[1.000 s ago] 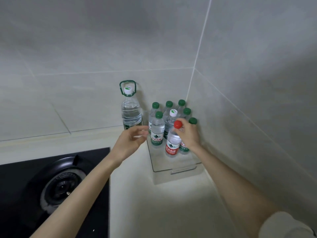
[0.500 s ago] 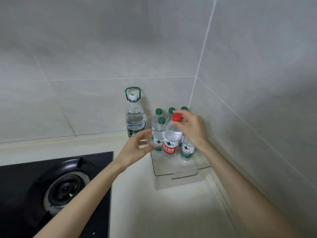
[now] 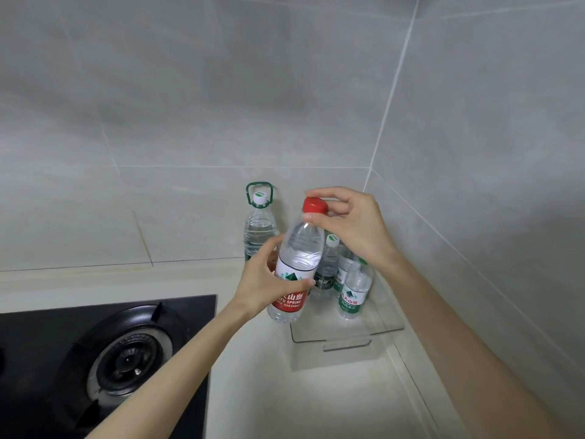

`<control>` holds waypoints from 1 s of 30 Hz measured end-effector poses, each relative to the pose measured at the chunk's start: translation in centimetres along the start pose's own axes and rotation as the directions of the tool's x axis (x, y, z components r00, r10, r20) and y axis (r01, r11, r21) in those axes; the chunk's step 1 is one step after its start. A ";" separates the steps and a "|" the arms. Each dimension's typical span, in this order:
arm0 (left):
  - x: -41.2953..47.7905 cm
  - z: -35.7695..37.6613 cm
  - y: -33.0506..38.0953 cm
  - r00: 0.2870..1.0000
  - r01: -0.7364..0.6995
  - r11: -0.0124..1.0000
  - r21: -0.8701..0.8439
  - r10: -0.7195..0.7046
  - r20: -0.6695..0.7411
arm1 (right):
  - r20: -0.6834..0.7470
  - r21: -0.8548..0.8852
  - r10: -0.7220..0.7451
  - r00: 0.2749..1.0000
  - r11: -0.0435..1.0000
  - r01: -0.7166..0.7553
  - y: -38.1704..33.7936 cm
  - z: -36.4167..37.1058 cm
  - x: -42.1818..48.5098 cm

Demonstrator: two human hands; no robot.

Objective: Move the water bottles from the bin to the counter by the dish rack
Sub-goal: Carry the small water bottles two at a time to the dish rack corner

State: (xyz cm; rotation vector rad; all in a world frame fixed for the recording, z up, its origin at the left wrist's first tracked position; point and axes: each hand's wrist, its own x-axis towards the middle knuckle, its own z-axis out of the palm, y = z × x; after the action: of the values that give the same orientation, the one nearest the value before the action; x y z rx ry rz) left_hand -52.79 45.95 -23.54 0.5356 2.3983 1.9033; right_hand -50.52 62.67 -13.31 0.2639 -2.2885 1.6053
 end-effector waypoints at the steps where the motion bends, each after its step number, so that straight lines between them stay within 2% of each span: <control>1: -0.1 -0.2 -0.2 1.000 0.001 1.000 0.010 0.000 -0.023 | 0.014 0.006 0.011 1.000 1.000 -0.011 0.2 0.1 0.0; 5: -0.6 -1.7 -1.5 0.995 0.028 0.997 0.076 -0.020 -0.098 | 0.040 0.067 0.112 0.993 0.991 -0.115 2.7 0.4 -0.1; 10: -1.4 -4.0 -3.1 0.979 0.108 0.988 0.111 -0.087 -0.184 | 0.005 -0.042 0.274 0.962 0.961 -0.274 9.6 1.3 -0.1; 16: -2.3 -5.4 -4.2 0.954 0.201 0.974 0.106 -0.170 -0.247 | -0.047 -0.098 0.351 0.935 0.930 -0.354 17.5 3.5 2.1; 21: -3.0 -6.0 -5.5 0.941 0.270 0.955 0.121 -0.235 -0.243 | -0.110 -0.141 0.342 0.933 0.924 -0.355 21.6 5.3 3.9; 28: -3.2 -6.5 -6.5 0.916 0.344 0.929 0.140 -0.298 -0.269 | -0.289 -0.040 0.236 0.928 0.965 -0.258 22.3 7.6 4.2; 30: -2.8 -6.4 -6.5 0.900 0.365 0.922 0.130 -0.313 -0.305 | -0.277 -0.023 0.234 0.932 0.968 -0.250 23.0 7.9 4.9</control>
State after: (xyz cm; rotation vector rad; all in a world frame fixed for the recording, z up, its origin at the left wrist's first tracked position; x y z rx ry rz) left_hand -53.28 37.87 -28.68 -0.1637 2.6333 1.7101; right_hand -64.10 63.40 -34.03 -0.2508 -2.2125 1.5708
